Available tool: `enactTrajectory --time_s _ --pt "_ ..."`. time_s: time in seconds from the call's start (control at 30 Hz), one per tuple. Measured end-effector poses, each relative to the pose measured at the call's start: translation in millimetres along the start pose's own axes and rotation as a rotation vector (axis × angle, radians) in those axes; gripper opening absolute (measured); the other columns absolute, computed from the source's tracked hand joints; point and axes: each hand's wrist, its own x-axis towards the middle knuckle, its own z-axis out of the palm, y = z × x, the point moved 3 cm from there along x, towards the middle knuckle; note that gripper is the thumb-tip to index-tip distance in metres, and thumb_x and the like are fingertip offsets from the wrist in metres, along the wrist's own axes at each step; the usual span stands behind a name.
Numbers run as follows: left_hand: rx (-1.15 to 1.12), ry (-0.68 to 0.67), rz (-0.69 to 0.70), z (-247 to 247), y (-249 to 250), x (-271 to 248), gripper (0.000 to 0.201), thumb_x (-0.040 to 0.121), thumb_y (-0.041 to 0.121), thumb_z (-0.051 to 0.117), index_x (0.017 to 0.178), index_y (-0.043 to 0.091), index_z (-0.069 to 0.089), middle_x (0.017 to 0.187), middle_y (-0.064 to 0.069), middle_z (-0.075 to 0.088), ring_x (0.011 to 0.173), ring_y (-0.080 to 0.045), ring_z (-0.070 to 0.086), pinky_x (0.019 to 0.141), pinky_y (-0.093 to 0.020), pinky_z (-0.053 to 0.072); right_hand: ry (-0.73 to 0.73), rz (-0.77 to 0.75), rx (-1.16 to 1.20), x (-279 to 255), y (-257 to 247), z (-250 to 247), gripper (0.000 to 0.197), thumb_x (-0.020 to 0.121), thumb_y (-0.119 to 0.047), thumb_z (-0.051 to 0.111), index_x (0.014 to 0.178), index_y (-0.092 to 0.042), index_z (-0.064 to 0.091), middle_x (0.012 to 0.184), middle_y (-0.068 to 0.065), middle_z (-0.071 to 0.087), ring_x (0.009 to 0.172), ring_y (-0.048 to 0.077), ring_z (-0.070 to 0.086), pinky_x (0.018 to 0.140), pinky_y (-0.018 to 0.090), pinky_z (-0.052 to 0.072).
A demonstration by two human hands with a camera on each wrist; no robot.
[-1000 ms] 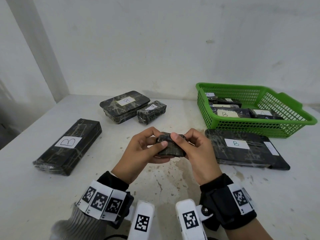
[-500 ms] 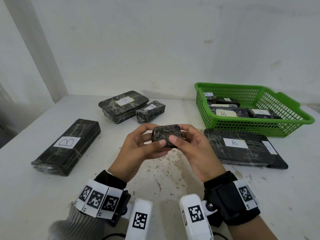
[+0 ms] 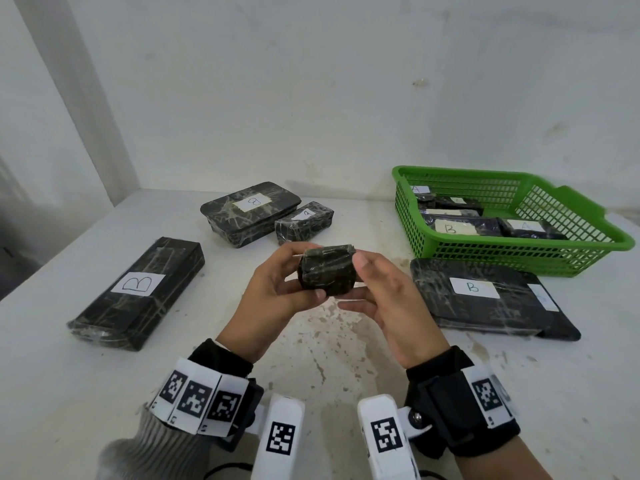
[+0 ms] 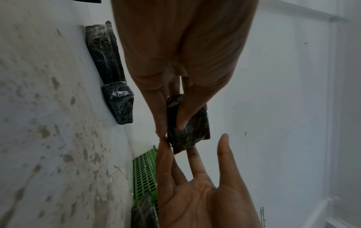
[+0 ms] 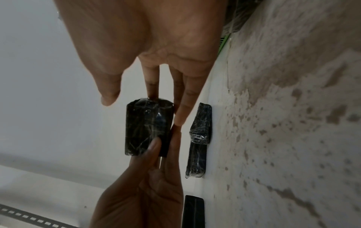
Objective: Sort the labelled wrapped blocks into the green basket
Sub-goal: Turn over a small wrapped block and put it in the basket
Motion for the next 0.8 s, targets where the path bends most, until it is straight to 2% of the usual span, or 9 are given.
enactTrajectory --time_s 0.1,0.2,0.27,0.4,0.47,0.57,0.63,0.7,0.8 --pt "-0.019 -0.022 -0.018 3.7 0.6 -1.3 0.041 0.076 0.006 0.069 0.116 0.009 0.060 0.119 -0.010 0.068 0.102 -0.027 0.069 0.085 -0.036 0.057 0.067 -0.030 0.038 0.6 1.8 -2.6 0.039 0.083 -0.031 0.066 0.117 -0.011 0.068 0.099 0.009 0.075 0.090 0.022 0.073 0.075 0.030 0.057" --pt "-0.037 0.032 -0.030 3.9 2.3 -1.5 0.027 0.087 0.019 0.065 0.112 0.009 0.064 0.116 -0.014 0.068 0.105 -0.026 0.069 0.082 -0.034 0.058 0.066 -0.032 0.059 0.5 3.2 -3.6 0.035 0.087 -0.023 0.066 0.119 -0.008 0.067 0.101 0.011 0.075 0.093 0.024 0.072 0.078 0.031 0.058" --pt "-0.022 0.074 -0.011 1.9 2.8 -1.1 0.022 0.089 0.014 0.066 0.110 0.005 0.064 0.111 -0.016 0.069 0.100 -0.027 0.070 0.079 -0.035 0.060 0.041 -0.021 0.079 0.1 2.6 -1.1 0.035 0.088 -0.021 0.066 0.120 -0.007 0.066 0.103 0.012 0.074 0.092 0.024 0.072 0.077 0.030 0.057" --pt "0.011 0.068 -0.005 1.4 1.4 -0.5 0.021 0.089 0.001 0.060 0.109 0.001 0.064 0.104 -0.010 0.071 0.093 -0.023 0.072 0.078 -0.039 0.061 0.043 -0.024 0.063 -1.1 2.8 4.1 0.050 0.073 -0.042 0.070 0.112 -0.011 0.068 0.099 0.014 0.074 0.089 0.024 0.072 0.073 0.029 0.057" --pt "0.010 0.054 -0.011 2.7 0.6 -1.0 0.020 0.090 0.002 0.062 0.109 0.003 0.065 0.105 -0.009 0.071 0.094 -0.022 0.072 0.078 -0.037 0.060 0.080 -0.056 0.045 -1.6 3.6 2.5 0.038 0.075 -0.034 0.072 0.106 -0.012 0.069 0.094 0.016 0.074 0.088 0.026 0.072 0.071 0.030 0.057" --pt "-0.006 0.062 -0.040 5.1 0.8 -1.4 0.022 0.085 0.022 0.068 0.103 0.009 0.069 0.102 -0.010 0.072 0.096 -0.025 0.071 0.077 -0.034 0.060 0.100 -0.079 0.022 -1.4 4.9 -0.5 0.025 0.084 -0.014 0.071 0.108 -0.006 0.069 0.093 0.021 0.073 0.088 0.028 0.072 0.068 0.028 0.057" --pt "-0.001 0.091 -0.041 4.8 1.8 -1.5 0.028 0.081 0.028 0.064 0.098 0.007 0.068 0.096 -0.011 0.073 0.092 -0.025 0.072 0.073 -0.035 0.061 0.088 -0.072 0.013 -1.8 5.9 -0.1 0.024 0.085 -0.010 0.070 0.109 -0.003 0.068 0.092 0.022 0.072 0.086 0.027 0.072 0.068 0.028 0.058" --pt "0.012 0.115 -0.029 3.7 2.1 -1.3 0.028 0.082 0.027 0.062 0.095 0.002 0.066 0.092 -0.016 0.072 0.087 -0.027 0.072 0.069 -0.037 0.061 0.075 -0.061 0.014 -2.8 4.9 2.5 0.028 0.083 -0.018 0.072 0.107 -0.004 0.068 0.091 0.022 0.072 0.085 0.026 0.072 0.068 0.028 0.057" --pt "0.027 0.113 -0.020 2.3 2.7 -1.6 0.025 0.082 0.025 0.062 0.092 0.002 0.065 0.090 -0.019 0.072 0.083 -0.027 0.072 0.067 -0.039 0.062 0.050 -0.008 0.058 -3.6 1.8 6.7 0.044 0.075 -0.039 0.069 0.103 -0.005 0.068 0.092 0.016 0.074 0.084 0.023 0.073 0.066 0.026 0.056"
